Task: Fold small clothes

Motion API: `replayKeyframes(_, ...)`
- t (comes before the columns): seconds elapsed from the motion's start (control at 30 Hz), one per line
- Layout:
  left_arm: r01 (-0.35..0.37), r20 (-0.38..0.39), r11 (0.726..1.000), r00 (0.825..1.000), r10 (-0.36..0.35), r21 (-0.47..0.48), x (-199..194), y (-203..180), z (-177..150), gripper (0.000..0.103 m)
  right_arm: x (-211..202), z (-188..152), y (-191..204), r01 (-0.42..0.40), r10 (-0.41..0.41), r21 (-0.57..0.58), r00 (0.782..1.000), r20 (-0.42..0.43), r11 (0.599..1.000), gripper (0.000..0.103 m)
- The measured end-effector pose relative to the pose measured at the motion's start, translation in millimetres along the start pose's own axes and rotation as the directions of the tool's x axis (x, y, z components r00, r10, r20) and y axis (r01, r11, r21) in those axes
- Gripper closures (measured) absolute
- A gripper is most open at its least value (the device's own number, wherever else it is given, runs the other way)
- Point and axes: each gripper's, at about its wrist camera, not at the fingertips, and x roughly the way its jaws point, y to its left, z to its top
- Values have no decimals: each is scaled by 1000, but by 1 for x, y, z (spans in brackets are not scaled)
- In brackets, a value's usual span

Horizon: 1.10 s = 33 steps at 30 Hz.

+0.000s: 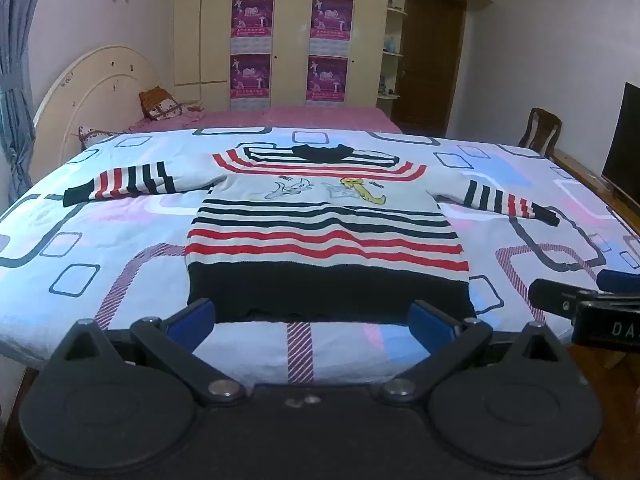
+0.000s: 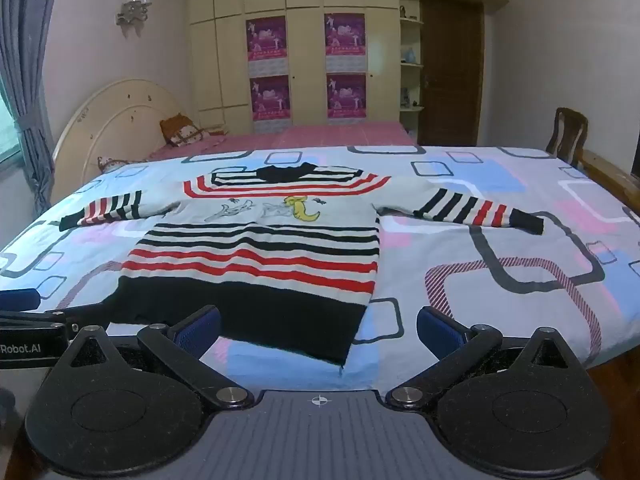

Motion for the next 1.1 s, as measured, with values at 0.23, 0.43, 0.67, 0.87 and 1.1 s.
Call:
replayKeyframes(0.23, 8, -5, 1000, 1000, -8, -7, -2, 10, 5, 0, 0, 1, 4, -14, 14, 6, 1000, 3, 1000, 0)
replayKeyframes(0.43, 3, 1, 1000, 1000, -3, -6, 3, 7, 2, 0, 1, 0, 2, -8, 8, -7, 1000, -3, 1000, 0)
replayKeyframes(0.67, -1, 7, 1000, 1000, 1, -4, 0, 6, 3, 0, 2, 0, 6, -6, 6, -3, 1000, 1, 1000, 0)
replayKeyframes(0.87, -2, 8, 1000, 1000, 2, 2, -2, 5, 5, 0, 1, 1, 5, -2, 2, 2, 1000, 2, 1000, 0)
replayKeyframes(1.1, -5, 10, 1000, 1000, 5, 5, -2, 5, 6, 0, 0, 2, 5, -4, 4, 3, 1000, 4, 1000, 0)
